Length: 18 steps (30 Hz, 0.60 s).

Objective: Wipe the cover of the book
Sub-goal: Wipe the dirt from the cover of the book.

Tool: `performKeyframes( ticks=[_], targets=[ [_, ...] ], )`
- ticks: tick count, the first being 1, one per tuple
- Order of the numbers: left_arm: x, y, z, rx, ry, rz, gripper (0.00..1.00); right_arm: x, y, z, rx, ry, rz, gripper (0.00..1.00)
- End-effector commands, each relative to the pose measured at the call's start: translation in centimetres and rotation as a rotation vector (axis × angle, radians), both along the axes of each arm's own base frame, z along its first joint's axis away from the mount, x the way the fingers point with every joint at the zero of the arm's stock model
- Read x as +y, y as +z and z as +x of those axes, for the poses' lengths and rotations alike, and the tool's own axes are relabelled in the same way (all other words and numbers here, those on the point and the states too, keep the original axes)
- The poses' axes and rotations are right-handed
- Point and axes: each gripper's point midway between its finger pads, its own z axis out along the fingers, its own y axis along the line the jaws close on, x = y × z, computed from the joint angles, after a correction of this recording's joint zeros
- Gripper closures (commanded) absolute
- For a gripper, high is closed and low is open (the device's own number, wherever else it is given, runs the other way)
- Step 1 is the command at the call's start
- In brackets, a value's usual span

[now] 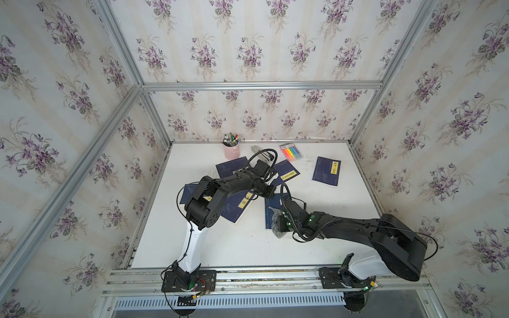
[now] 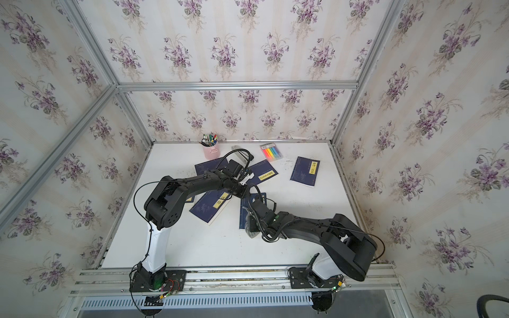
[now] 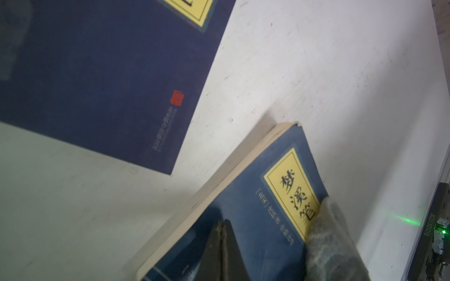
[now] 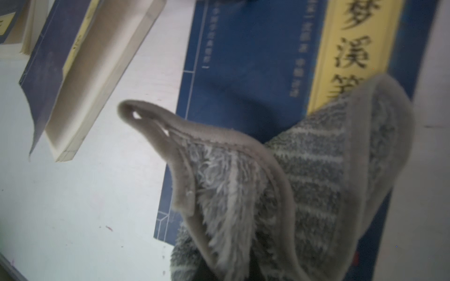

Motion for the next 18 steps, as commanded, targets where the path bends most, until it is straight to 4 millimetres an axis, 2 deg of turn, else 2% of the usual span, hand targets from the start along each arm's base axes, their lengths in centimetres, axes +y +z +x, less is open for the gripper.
performKeyframes(
  ticks=[1,4,7,15,18],
  targets=[
    [6.2,-5.3,-3.0,0.117,0.051,0.325,1.0,-2.9,-0.6,-0.4,0.019,-0.066,-0.068,1.0],
    [6.2,-5.3,-3.0,0.118,0.051,0.325,1.0,-3.3,-0.2,-0.2,0.009,-0.069,-0.096,1.0],
    [6.1,-5.3,-3.0,0.119,0.049,0.324,1.0,-2.4,-0.1,-0.1,0.016,-0.053,-0.073,1.0],
    [6.0,-5.3,-3.1,0.123,0.047,0.317,1.0,4.3,0.7,-0.3,0.002,0.091,-0.028,1.0],
    [6.0,-5.4,-3.2,0.126,0.045,0.318,1.0,5.2,0.9,0.0,-0.012,0.098,-0.032,1.0]
  ],
)
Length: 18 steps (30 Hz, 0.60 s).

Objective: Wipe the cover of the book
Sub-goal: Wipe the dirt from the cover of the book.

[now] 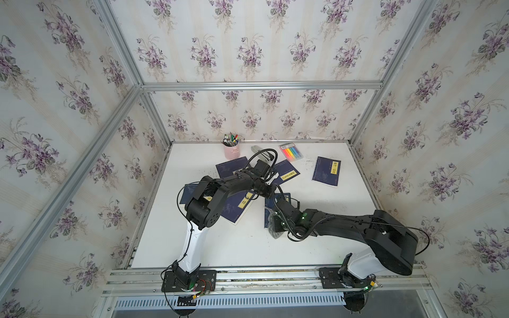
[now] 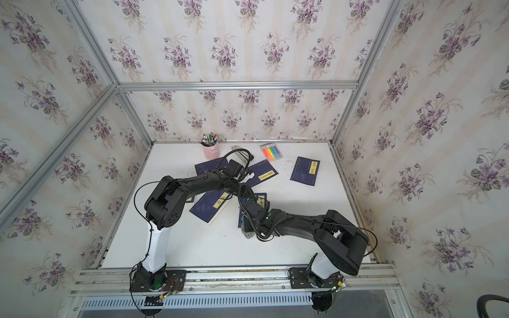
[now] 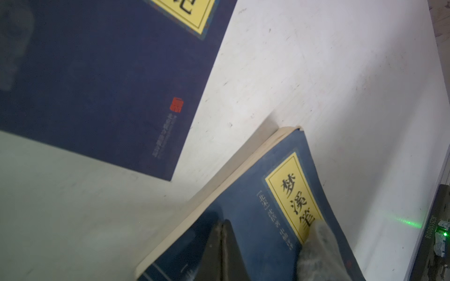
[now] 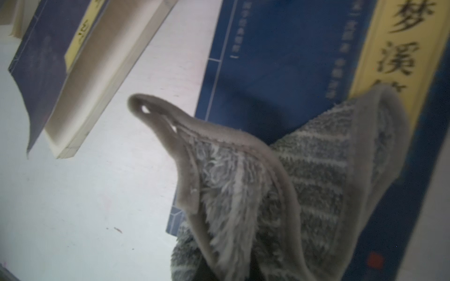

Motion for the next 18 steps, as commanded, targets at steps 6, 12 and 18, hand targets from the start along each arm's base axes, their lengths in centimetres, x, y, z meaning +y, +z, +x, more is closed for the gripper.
performKeyframes(
  ticks=[6,12,18],
  targets=[
    [6.1,-5.4,-3.3,0.133,0.044,0.319,1.0,1.1,2.4,1.2,-0.087,0.003,0.049,1.0],
    [6.1,-5.4,-3.4,0.134,0.043,0.318,1.0,3.1,2.0,0.0,-0.051,0.087,0.12,1.0],
    [6.0,-5.3,-3.4,0.132,0.039,0.314,1.0,1.8,0.1,-0.7,-0.012,0.056,0.065,1.0]
  ],
)
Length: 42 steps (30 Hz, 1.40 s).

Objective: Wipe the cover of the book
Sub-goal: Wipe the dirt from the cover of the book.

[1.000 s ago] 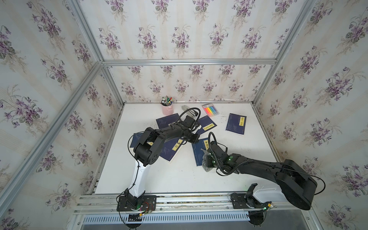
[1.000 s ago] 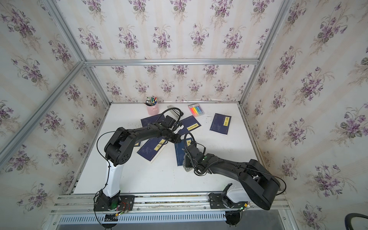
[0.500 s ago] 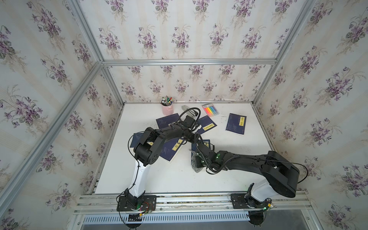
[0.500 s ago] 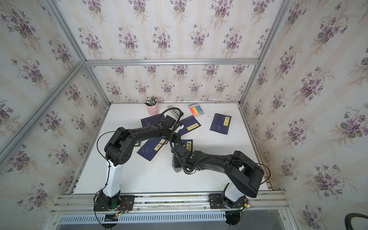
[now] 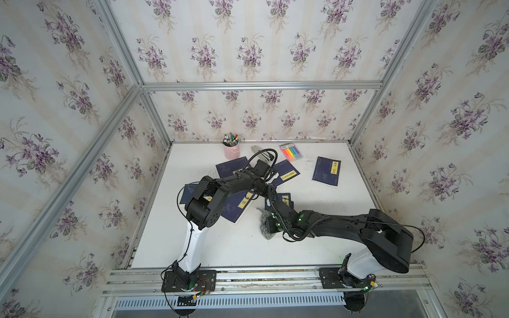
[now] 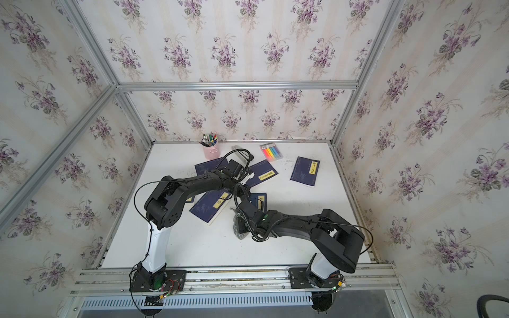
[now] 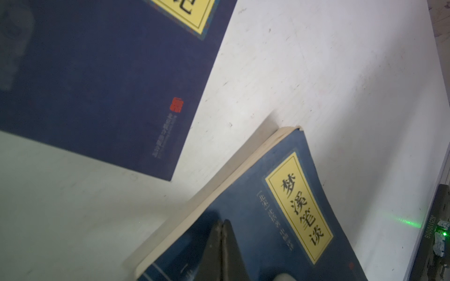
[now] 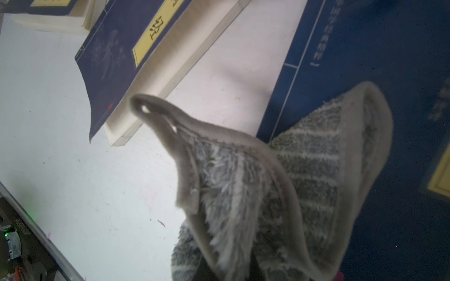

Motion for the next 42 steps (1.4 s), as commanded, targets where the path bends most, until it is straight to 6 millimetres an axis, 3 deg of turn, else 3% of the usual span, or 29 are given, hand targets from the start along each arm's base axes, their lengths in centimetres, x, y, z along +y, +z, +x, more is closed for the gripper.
performKeyframes(
  ticks=[1,13,18,25,32,37,42],
  targets=[
    [6.1,-5.4,-3.4,0.131,0.039,0.316,1.0,-1.1,-0.4,0.2,-0.003,-0.041,-0.03,1.0],
    [6.0,-5.4,-3.4,0.135,0.04,0.31,1.0,-9.4,-1.2,1.5,0.015,-0.265,-0.112,1.0],
    [5.8,-5.6,-3.6,0.144,0.036,0.303,1.0,-11.2,-0.5,2.3,-0.016,-0.336,-0.124,1.0],
    [5.7,-5.6,-3.6,0.153,0.034,0.297,1.0,-8.5,1.6,4.5,-0.075,-0.278,-0.081,1.0],
    [5.6,-5.6,-3.7,0.153,0.029,0.297,1.0,-3.4,0.5,5.4,-0.047,-0.182,-0.038,1.0],
    [5.6,-5.7,-3.7,0.157,0.028,0.297,1.0,-0.4,0.9,5.2,-0.038,-0.156,0.09,1.0],
    [5.7,-5.8,-3.8,0.16,0.026,0.299,1.0,-1.4,0.1,5.1,-0.041,-0.2,0.072,1.0]
  ],
)
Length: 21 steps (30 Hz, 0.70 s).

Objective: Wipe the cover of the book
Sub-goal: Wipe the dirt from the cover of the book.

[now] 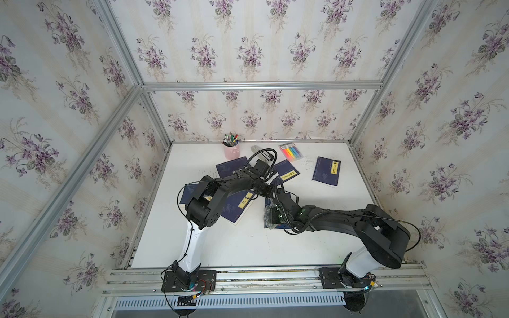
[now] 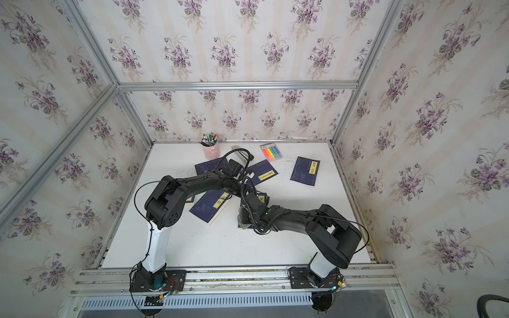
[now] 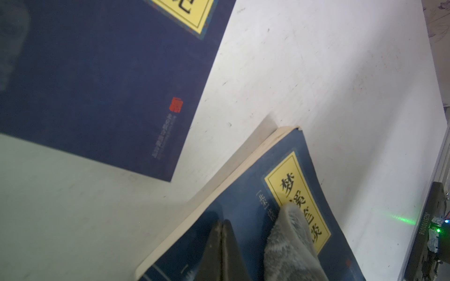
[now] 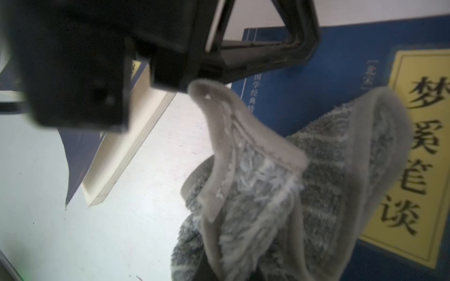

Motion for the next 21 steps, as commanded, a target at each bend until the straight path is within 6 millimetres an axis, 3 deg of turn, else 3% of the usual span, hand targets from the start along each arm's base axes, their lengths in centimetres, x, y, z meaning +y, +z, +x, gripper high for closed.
performKeyframes(
  ticks=[1,8,12,15,21],
  targets=[
    [5.8,-5.7,-3.7,0.147,0.032,0.312,1.0,-0.5,0.0,0.6,-0.012,-0.058,0.01,1.0],
    [5.8,-5.7,-3.8,0.152,0.029,0.311,1.0,-6.0,-1.0,1.2,0.003,-0.229,-0.024,1.0],
    [5.8,-5.7,-3.8,0.152,0.03,0.311,1.0,-7.2,-0.4,1.5,-0.025,-0.253,-0.046,1.0],
    [5.8,-5.7,-3.7,0.151,0.03,0.311,1.0,-6.2,0.0,1.7,-0.029,-0.215,-0.017,1.0],
    [5.8,-5.8,-3.8,0.153,0.028,0.311,1.0,-1.3,0.1,1.7,-0.02,-0.097,0.044,1.0]
  ],
)
